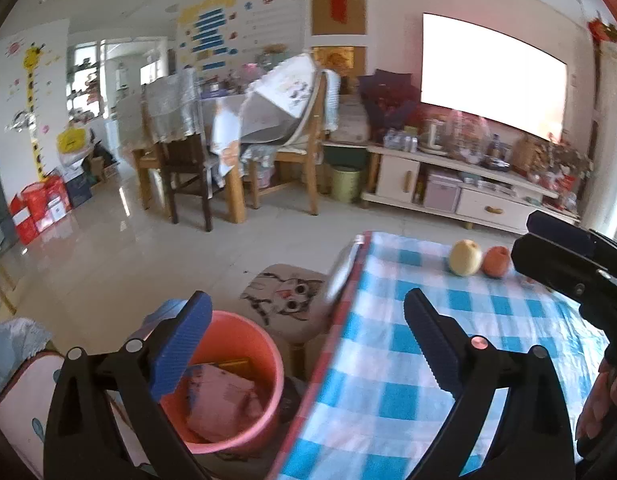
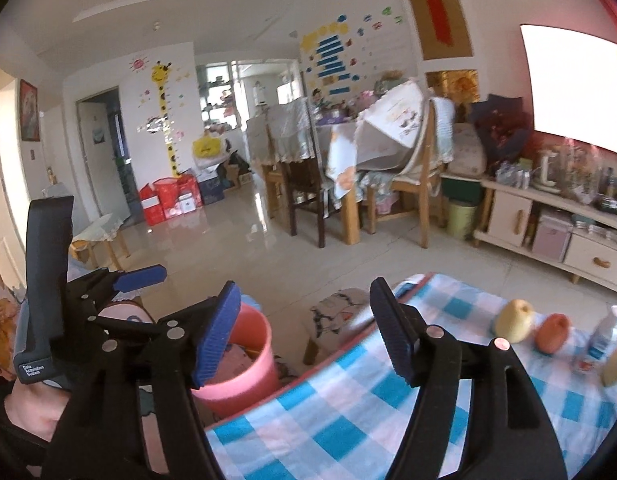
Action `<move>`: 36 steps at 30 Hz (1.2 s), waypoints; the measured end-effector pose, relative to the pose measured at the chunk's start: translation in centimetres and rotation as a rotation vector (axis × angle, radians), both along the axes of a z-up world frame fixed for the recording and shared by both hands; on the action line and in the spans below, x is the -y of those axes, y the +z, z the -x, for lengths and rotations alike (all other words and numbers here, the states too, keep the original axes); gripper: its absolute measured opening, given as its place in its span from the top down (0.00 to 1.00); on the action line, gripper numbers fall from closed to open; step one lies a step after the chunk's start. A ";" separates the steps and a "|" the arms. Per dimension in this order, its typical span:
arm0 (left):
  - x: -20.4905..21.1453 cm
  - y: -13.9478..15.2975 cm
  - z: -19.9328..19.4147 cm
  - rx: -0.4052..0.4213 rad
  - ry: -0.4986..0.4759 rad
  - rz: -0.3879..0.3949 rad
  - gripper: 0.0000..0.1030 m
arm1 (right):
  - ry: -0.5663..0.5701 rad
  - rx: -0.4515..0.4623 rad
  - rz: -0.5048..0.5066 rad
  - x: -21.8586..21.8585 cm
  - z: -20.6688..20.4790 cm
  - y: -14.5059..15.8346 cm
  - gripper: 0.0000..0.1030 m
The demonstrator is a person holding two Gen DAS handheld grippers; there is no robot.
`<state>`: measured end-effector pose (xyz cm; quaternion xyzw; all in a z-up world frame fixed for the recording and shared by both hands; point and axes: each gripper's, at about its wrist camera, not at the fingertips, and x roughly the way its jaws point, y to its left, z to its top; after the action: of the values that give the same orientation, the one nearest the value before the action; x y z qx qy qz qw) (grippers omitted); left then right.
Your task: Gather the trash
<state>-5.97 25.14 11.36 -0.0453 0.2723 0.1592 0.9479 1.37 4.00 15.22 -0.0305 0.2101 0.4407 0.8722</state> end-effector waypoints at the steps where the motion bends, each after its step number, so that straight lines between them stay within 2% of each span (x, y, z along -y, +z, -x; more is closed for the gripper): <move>1: 0.9 0.2 -0.1 0.000 -0.012 -0.006 0.07 | -0.016 0.003 -0.004 1.2 0.0 0.2 0.33; 11: 12.4 1.2 -1.2 0.018 -0.186 -0.017 0.05 | -0.229 0.042 -0.029 16.2 1.3 0.4 0.29; 17: 21.6 0.6 -2.8 0.033 -0.304 -0.055 0.05 | -0.372 0.057 -0.005 24.3 2.1 -1.0 0.28; 22: 26.7 -0.3 -4.1 0.040 -0.354 -0.052 0.05 | -0.478 0.067 0.022 30.2 2.5 -3.0 0.26; 27: 30.4 -0.9 -5.5 0.062 -0.366 -0.073 0.05 | -0.559 0.065 0.034 34.3 2.4 -5.3 0.23; 30: 31.9 -1.6 -6.8 0.039 -0.388 -0.066 0.05 | -0.581 0.044 0.031 36.5 2.0 -6.9 0.21; 36: 32.8 -4.3 -9.2 -0.003 -0.394 -0.066 0.05 | -0.580 -0.011 0.003 37.2 0.1 -10.1 0.20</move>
<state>3.21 -7.62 7.08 0.0404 0.2718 -0.0204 0.9613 1.28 -33.21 5.17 0.0322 0.2155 0.1725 0.9606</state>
